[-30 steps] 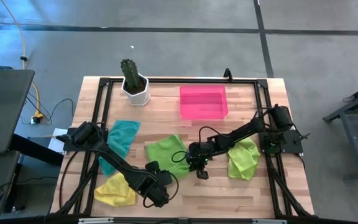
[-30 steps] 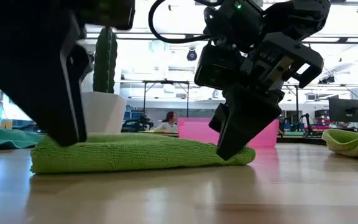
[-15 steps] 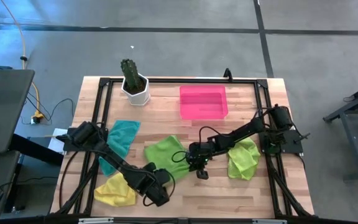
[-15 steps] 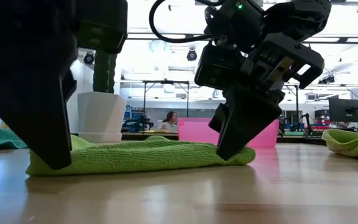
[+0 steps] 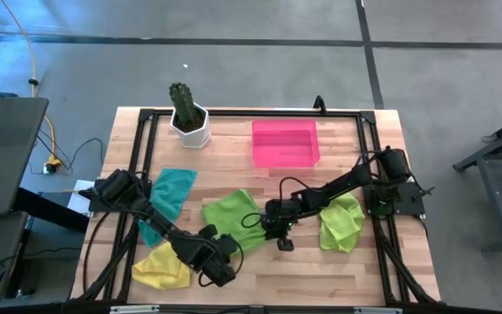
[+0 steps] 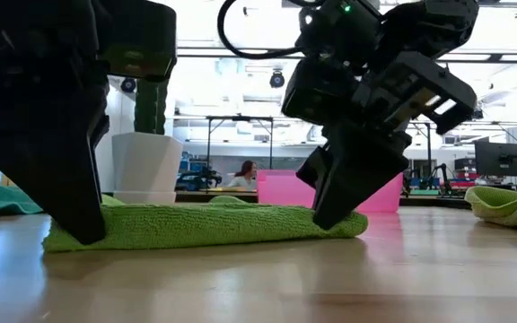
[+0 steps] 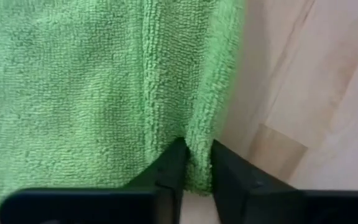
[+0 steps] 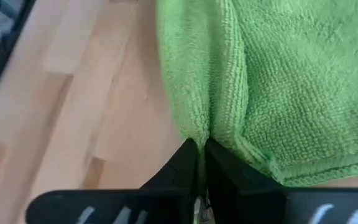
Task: Roll microfiber towels into tight, uniform cylinder then place into a basket
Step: Roll the green microfiber cloth
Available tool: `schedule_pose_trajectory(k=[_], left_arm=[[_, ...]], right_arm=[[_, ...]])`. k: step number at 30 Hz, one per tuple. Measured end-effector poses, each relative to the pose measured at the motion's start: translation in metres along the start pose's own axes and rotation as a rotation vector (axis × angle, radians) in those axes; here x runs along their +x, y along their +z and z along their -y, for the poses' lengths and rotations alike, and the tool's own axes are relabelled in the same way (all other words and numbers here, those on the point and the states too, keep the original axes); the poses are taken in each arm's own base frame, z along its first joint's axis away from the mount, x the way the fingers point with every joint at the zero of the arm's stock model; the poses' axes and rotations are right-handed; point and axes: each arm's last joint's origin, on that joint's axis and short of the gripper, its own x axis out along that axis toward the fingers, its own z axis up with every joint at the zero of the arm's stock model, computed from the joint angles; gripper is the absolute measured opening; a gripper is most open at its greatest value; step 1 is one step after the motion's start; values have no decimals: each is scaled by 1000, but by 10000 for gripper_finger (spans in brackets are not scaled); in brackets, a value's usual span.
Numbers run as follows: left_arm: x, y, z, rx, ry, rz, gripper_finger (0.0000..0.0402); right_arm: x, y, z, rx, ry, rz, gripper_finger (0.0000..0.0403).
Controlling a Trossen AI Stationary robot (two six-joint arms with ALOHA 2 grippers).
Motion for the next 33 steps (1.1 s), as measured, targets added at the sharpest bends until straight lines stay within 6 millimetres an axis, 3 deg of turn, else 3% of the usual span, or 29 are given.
schedule_pose_trajectory(k=[3, 9, 15, 21, 33], left_arm=[[1, 1, 0, 17, -5, -3, 9], [1, 2, 0, 97, -35, -50, 12], [3, 7, -3, 122, -42, -70, 4], [4, 11, -6, 141, -49, -84, 3], [4, 11, -6, 116, -55, -87, 7]], right_arm=[[-13, 5, -4, -112, -20, 6, 35], [-42, 16, -20, -404, -71, 34, 89], [-25, 4, -44, -723, -50, -25, 117], [-11, -1, -50, -754, -103, -36, 119], [-13, 2, -35, -664, -183, -40, 121]])
